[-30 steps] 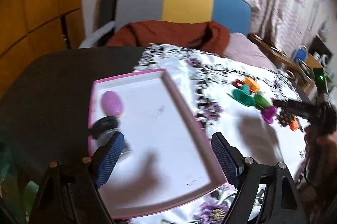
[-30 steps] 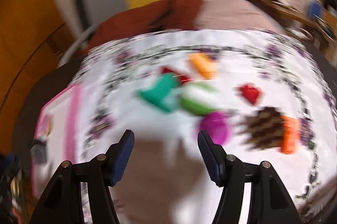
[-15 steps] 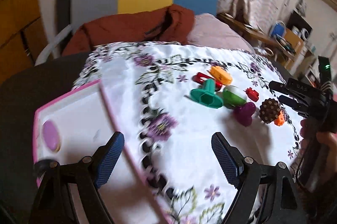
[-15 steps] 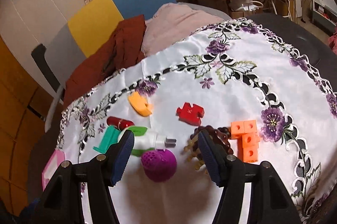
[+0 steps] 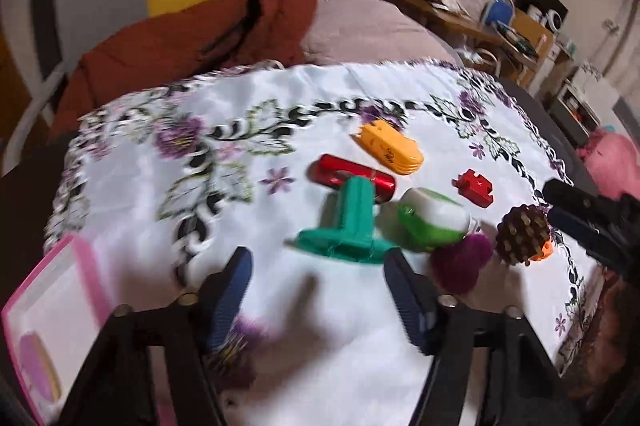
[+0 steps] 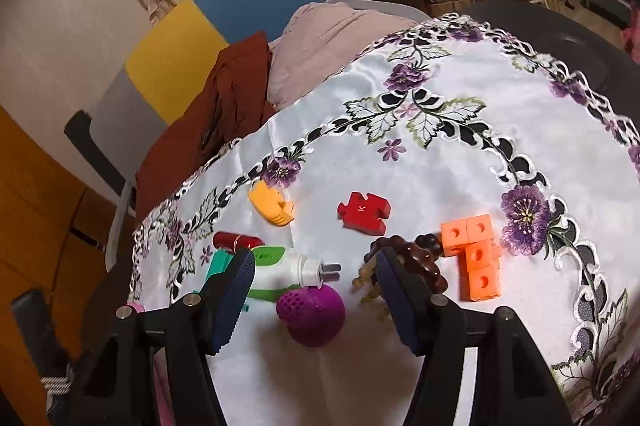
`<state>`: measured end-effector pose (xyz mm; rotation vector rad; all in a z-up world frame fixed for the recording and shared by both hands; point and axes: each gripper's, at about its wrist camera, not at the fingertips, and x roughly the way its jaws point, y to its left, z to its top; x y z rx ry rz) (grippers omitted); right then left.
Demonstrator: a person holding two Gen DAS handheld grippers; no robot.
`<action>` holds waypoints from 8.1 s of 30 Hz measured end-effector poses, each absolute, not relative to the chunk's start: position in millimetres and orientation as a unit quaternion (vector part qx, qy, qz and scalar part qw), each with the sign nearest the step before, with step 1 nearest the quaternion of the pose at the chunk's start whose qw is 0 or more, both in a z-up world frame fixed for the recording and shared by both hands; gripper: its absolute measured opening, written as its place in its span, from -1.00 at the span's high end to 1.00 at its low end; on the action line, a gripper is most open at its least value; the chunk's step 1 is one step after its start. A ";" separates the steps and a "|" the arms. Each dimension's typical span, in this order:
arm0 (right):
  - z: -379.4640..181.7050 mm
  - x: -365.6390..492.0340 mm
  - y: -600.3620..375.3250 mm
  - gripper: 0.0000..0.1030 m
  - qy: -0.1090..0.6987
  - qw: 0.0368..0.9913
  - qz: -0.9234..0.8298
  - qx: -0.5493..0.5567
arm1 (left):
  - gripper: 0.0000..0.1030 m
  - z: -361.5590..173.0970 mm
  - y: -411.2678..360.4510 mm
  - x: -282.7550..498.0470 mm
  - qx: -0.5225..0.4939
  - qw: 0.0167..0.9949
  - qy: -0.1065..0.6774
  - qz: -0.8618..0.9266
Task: Organize rigid objects
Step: 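Grasp the teal plunger with the left gripper while the right gripper reaches the brown brush, then release the teal plunger into the tray while the right gripper grasps the brown brush, then lift the brown spiky brush with the right gripper toward the tray, then lower the brown brush into the tray and open the right gripper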
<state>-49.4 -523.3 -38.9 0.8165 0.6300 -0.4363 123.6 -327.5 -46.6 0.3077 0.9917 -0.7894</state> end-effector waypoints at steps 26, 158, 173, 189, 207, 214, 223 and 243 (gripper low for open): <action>-42.2 -83.2 -556.8 -0.28 0.224 0.815 -0.248 0.474 | 0.41 -79.9 -338.0 119.8 0.138 0.779 0.484 -0.375; -82.2 -11.4 -504.1 -0.03 0.447 0.812 -0.304 0.221 | -0.26 -51.9 -11.7 19.0 -0.014 0.886 0.448 -0.118; -69.3 -30.1 -503.7 -0.03 0.406 0.832 -0.258 0.277 | -0.26 -47.1 -11.1 16.2 -0.028 0.888 0.438 -0.135; -54.3 -29.3 -448.3 -0.02 0.403 0.865 -0.158 0.254 | -0.26 -50.7 -5.4 18.4 -0.028 0.889 0.438 -0.132; -35.5 59.9 -205.6 -0.02 0.447 0.883 0.112 0.089 | -0.27 -50.3 29.7 14.4 -0.037 0.894 0.438 -0.086; -66.0 98.4 -155.8 -0.03 0.470 0.872 0.120 0.063 | -0.27 -55.8 39.5 16.4 -0.044 0.892 0.443 -0.078; -68.6 103.3 -146.8 -0.20 0.467 0.869 0.138 0.093 | -0.27 -58.7 42.7 17.3 -0.044 0.891 0.445 -0.077; -31.1 48.1 -236.3 -0.28 0.409 0.901 0.085 0.122 | -0.34 -35.1 -1.1 10.8 0.004 0.899 0.419 -0.126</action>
